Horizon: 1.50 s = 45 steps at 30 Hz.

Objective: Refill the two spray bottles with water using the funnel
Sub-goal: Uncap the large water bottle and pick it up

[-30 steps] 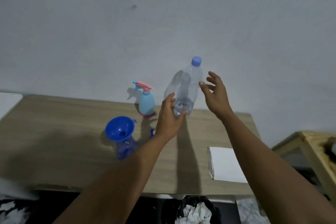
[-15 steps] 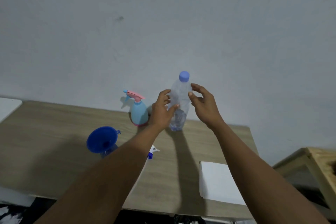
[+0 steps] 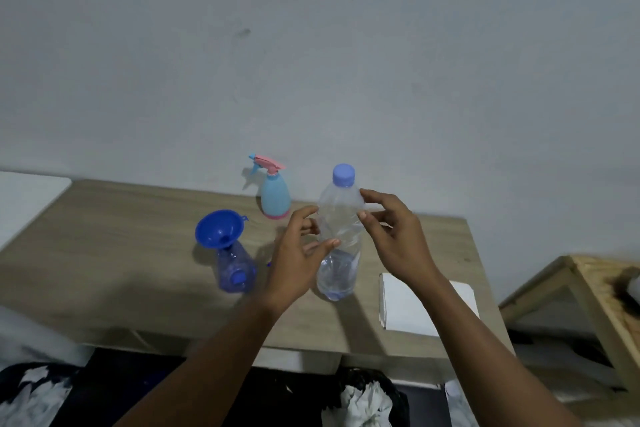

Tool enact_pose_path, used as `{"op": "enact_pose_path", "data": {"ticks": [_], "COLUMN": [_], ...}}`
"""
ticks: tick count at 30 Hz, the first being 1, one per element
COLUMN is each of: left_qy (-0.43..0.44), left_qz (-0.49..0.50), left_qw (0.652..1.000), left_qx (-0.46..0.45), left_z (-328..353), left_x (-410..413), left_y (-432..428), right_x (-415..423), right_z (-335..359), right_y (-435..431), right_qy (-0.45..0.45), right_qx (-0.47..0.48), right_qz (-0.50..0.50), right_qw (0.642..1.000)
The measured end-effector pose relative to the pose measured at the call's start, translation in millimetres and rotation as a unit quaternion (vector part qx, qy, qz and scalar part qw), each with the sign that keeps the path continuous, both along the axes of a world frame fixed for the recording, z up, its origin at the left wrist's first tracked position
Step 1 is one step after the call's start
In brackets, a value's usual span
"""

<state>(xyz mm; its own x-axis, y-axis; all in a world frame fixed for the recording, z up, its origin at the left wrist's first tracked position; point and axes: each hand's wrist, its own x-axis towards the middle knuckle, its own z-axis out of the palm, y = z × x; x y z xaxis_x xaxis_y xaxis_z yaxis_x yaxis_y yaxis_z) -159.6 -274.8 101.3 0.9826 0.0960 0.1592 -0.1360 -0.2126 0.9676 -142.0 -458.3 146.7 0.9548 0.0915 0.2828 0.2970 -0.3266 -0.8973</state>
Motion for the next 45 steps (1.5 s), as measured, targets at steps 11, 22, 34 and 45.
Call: {"op": "enact_pose_path", "data": {"ticks": [11, 22, 34, 45], "left_qy": [0.011, -0.079, -0.094, -0.109], "left_qz": [-0.041, -0.1, -0.078, -0.075], "left_qw": [0.999, 0.975, 0.977, 0.972], "left_qx": [-0.007, 0.181, 0.175, 0.194], "left_z": [-14.2, -25.3, -27.4, -33.9], "left_x": [-56.2, -50.8, -47.9, -41.0], "left_y": [25.9, 41.5, 39.9, 41.2], "right_x": [-55.7, -52.8, -47.4, -39.7], "right_z": [-16.6, 11.3, 20.1, 21.5], "right_y": [10.3, 37.9, 42.6, 42.2], "right_qy": [0.003, -0.085, -0.058, -0.031], "right_qx": [-0.011, 0.003, -0.036, -0.009], "right_qz": [0.013, -0.009, 0.001, 0.001], "right_qw": [1.0, 0.996, 0.998, 0.999]}}
